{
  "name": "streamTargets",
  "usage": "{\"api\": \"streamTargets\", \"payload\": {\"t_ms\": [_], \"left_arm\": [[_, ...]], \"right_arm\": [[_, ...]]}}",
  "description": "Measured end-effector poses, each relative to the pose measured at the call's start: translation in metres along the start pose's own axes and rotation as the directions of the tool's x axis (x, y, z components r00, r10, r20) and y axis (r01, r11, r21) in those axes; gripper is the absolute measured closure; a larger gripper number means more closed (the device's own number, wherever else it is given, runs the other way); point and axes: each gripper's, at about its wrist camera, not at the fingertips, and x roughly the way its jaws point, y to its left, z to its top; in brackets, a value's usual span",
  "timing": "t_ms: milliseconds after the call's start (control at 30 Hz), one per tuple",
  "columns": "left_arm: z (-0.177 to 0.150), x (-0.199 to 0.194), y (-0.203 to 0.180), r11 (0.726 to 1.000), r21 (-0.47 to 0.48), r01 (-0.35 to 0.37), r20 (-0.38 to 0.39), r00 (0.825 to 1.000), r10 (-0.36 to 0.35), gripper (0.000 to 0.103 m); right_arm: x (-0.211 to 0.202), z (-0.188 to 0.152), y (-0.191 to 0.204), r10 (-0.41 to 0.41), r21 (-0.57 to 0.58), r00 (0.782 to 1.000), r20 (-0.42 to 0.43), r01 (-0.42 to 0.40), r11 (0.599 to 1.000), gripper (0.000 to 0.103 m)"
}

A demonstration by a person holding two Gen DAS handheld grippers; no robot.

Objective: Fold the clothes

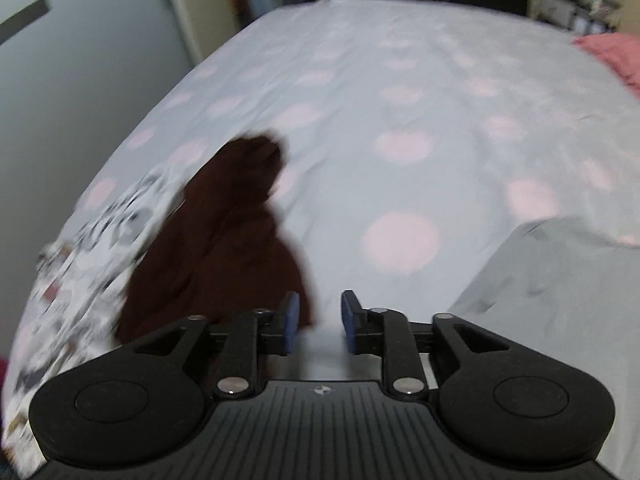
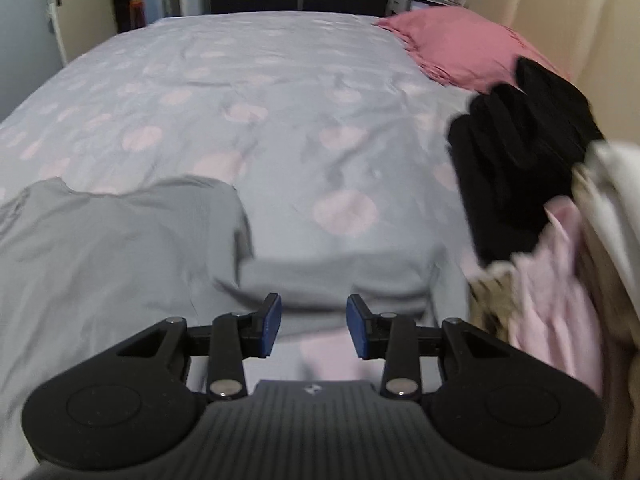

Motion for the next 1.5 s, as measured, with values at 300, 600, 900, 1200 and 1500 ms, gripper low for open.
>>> {"api": "streamTargets", "payload": {"t_ms": [300, 600, 900, 1200, 1500], "left_arm": [[0.014, 0.054, -0.068, 0.984, 0.092, 0.154, -0.041, 0.988, -0.151, 0.072], [0.005, 0.090, -0.080, 0.977, 0.121, 0.173, -0.103, 0.982, -0.161, 0.098], [0.009, 0.101, -0.086, 0.980, 0.128, 0.150, -0.097, 0.986, -0.138, 0.098], [0.013, 0.070, -0.080, 0.981, 0.094, 0.171, 0.009, 0.985, -0.173, 0.098], [-0.006, 0.007, -0.111, 0.954, 0.170, 0.249, 0.015, 0.967, -0.255, 0.098]], "right_arm": [[0.051, 0.031, 0.016, 0.056, -0.035, 0.998, -0.019, -0.057, 0.998, 0.065], [0.098, 0.057, 0.018, 0.052, -0.035, 0.997, -0.059, -0.054, 0.998, 0.101], [0.162, 0.067, -0.006, -0.030, -0.033, 0.988, -0.153, 0.025, 0.999, 0.101], [0.096, 0.052, -0.021, -0.025, 0.005, 0.989, -0.142, 0.026, 1.000, 0.075], [0.027, 0.017, -0.029, -0.046, 0.013, 0.988, -0.145, 0.048, 0.999, 0.072]]}}
